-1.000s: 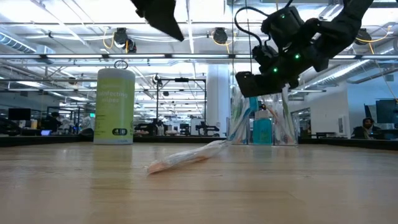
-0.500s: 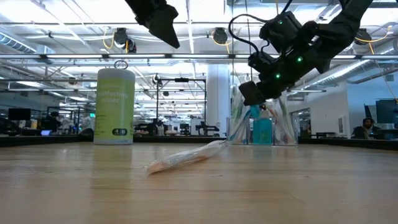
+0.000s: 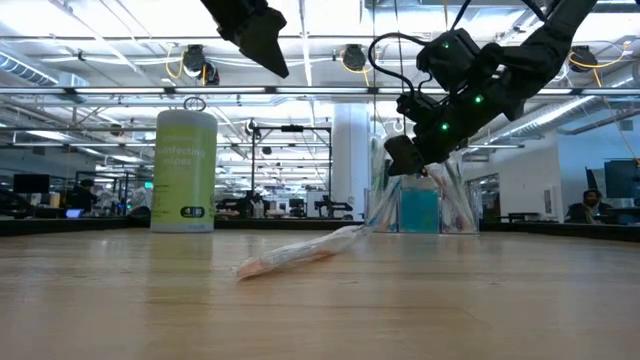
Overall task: Pick & Place toothbrushing station
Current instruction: Put the orange toothbrush into the transparent organizer
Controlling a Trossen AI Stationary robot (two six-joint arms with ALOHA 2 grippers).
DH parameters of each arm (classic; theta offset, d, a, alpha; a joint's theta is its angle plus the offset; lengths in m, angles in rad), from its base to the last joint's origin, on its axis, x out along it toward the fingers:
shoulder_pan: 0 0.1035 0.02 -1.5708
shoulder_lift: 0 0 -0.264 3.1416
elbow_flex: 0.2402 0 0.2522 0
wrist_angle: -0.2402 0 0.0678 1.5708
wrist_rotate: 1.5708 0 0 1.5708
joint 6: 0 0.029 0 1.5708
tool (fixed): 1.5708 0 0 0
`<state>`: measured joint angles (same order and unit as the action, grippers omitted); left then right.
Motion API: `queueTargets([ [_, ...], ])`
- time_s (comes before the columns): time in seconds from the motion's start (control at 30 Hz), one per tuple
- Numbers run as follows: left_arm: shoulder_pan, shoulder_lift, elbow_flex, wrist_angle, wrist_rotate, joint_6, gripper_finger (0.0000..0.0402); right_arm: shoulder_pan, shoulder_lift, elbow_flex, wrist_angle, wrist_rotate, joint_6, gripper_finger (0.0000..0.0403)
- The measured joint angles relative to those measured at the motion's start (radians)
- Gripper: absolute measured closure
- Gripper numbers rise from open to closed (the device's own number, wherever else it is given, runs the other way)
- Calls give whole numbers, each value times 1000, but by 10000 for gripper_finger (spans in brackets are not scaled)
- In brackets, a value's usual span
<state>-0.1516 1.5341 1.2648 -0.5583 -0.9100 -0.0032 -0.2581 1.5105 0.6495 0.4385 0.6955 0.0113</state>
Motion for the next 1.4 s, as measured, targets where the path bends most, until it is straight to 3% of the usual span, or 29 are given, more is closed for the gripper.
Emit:
queueTargets([
  [0.33,-2,0,0,0,64,-42,206,22,-26,-1,-3,-19,-56,218],
  [0.57,-8,-80,1,-44,87,-85,206,108,-168,-1,-49,-21,-42,218],
  [0.73,-5,-160,1,-97,186,-150,206,207,-268,0,-133,-28,51,218],
  [0.83,-6,-172,1,-125,239,-176,206,273,-317,0,-214,-91,165,218],
  [0.93,-8,-172,1,-130,263,-183,206,334,-334,0,-250,-239,317,218],
  [1.07,-7,-172,1,-127,284,-187,206,431,-280,0,-192,-448,389,218],
  [1.2,-7,-172,1,-123,284,-210,206,510,-170,-1,-41,-461,467,218],
  [1.4,-8,-172,1,-123,291,-225,206,522,32,0,120,-458,763,218],
])
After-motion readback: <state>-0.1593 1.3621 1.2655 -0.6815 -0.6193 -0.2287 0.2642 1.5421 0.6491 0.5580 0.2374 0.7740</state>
